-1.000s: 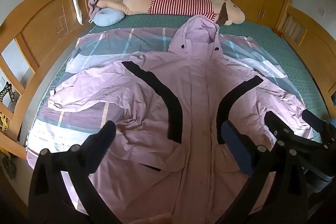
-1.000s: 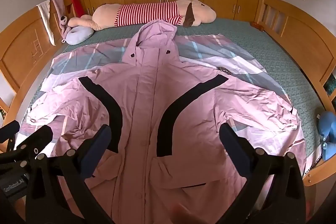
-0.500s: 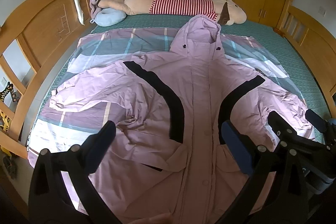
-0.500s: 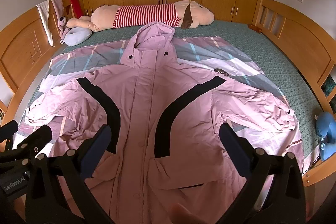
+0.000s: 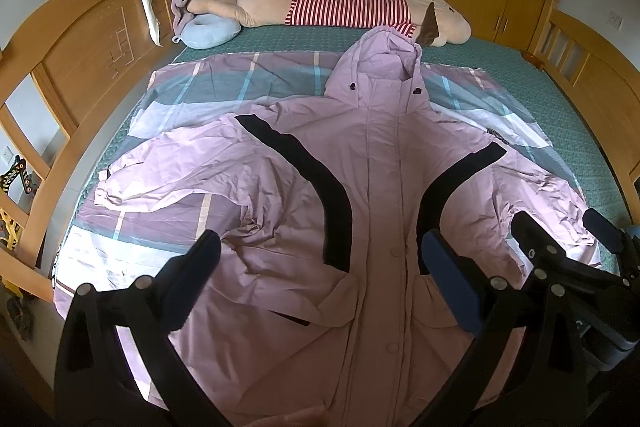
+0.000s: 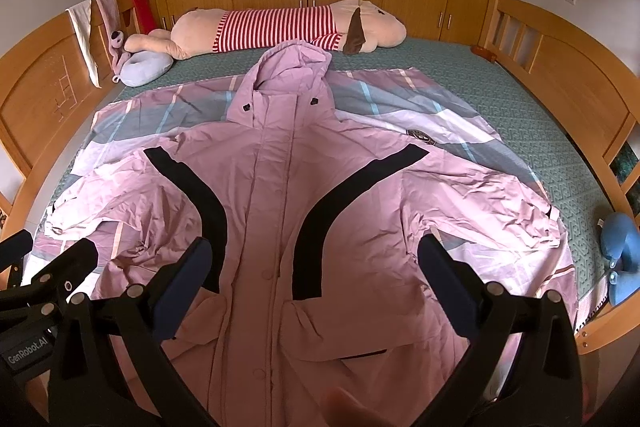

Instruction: Fold large clothes

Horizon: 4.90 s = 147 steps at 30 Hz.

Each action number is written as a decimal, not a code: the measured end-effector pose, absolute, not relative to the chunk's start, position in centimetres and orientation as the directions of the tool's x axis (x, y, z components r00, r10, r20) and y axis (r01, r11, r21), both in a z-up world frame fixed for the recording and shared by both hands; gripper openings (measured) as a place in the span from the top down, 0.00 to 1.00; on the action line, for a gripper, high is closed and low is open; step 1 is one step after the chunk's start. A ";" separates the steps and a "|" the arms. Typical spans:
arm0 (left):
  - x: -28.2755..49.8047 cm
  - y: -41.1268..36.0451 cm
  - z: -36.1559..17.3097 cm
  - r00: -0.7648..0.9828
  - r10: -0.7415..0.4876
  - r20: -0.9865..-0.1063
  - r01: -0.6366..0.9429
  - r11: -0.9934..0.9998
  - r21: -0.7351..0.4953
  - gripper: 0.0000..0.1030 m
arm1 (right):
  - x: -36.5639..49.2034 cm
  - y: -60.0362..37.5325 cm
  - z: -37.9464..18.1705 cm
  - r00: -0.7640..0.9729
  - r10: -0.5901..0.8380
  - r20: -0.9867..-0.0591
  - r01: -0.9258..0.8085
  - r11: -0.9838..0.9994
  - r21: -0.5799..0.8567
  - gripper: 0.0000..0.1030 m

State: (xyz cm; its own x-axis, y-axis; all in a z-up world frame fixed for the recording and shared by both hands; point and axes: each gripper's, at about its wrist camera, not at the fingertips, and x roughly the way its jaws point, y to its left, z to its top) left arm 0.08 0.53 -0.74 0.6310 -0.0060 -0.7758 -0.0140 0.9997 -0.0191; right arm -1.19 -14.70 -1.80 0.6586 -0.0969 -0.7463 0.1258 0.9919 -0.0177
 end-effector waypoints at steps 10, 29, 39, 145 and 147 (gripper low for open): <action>0.0 0.7 -1.0 0.629 -0.005 -0.778 -0.014 1.000 -0.018 0.02 | -1.2 -14.8 -1.9 0.656 -0.099 -0.748 0.128 0.992 -0.019 0.01; -0.8 1.5 -2.2 0.625 0.009 -0.781 -0.021 1.000 -0.005 0.02 | -1.0 -14.8 -2.6 0.649 -0.102 -0.754 0.129 0.991 -0.024 0.01; 0.1 0.6 -1.6 0.614 0.007 -0.789 -0.018 1.000 -0.005 0.02 | -0.9 -14.9 -2.7 0.645 -0.114 -0.755 0.134 0.990 -0.035 0.01; 10.1 1.4 -21.3 0.436 0.008 -0.900 -0.079 0.996 -0.030 0.06 | 9.7 -28.0 -12.8 0.703 0.488 -0.517 -0.197 0.832 0.518 0.93; 10.1 1.7 -21.2 0.439 0.013 -0.899 -0.092 0.995 -0.030 0.06 | 10.5 -22.2 -15.2 0.608 0.447 -0.656 -0.262 0.893 0.366 0.90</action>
State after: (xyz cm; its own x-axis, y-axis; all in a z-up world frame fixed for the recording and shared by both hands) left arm 10.07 1.69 -21.18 0.4387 0.0132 -0.8985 -0.0919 0.9953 -0.0303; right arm 10.54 -22.21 -15.17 0.6081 0.4472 -0.6559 -0.2617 0.8930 0.3662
